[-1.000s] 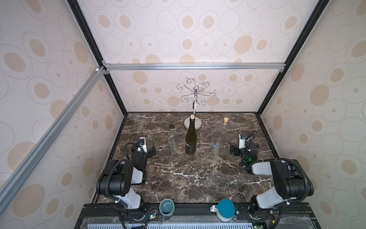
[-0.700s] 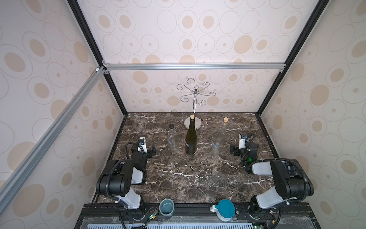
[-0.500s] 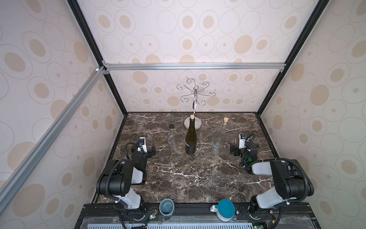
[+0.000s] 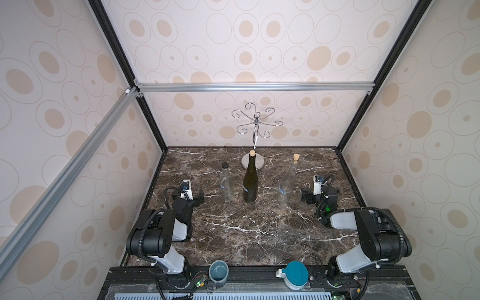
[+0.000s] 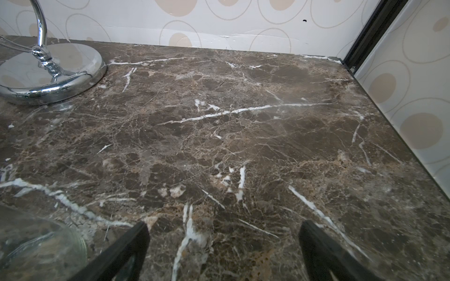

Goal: Remove the label from the bottle
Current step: Pick up the bottle from the center of the board.

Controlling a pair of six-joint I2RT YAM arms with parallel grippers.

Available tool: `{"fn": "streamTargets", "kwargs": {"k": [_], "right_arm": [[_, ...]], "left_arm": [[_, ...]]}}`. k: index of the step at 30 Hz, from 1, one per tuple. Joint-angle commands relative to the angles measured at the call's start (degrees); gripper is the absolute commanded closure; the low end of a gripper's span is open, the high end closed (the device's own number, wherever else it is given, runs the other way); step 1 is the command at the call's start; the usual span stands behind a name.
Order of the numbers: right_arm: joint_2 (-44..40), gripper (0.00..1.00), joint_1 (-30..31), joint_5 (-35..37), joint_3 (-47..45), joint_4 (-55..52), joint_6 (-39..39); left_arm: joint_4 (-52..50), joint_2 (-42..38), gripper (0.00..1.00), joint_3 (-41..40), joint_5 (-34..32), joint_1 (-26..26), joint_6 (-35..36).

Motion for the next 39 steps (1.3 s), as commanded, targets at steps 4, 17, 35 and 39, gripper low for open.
{"fn": "streamTargets", "kwargs": {"k": [4, 17, 35, 39], "right_arm": [[-1.1, 0.00, -0.3, 0.1, 0.5, 0.3, -0.4], [-20.4, 0.00, -0.3, 0.9, 5.6, -27.7, 7.0], [-39.5, 0.01, -0.4, -13.7, 30.9, -80.6, 9.0], [-39.3, 0.09, -0.4, -17.2, 35.7, -86.4, 8.0]], "left_arm": [[5.9, -2.8, 0.00, -3.0, -3.9, -0.2, -1.6], [-32.9, -27.0, 0.00, 8.1, -10.2, -0.2, -7.5], [-66.4, -38.2, 0.00, 29.8, 0.7, -0.2, -21.4], [-70.7, -38.1, 0.00, 33.7, 3.1, -0.2, -22.5]]}}
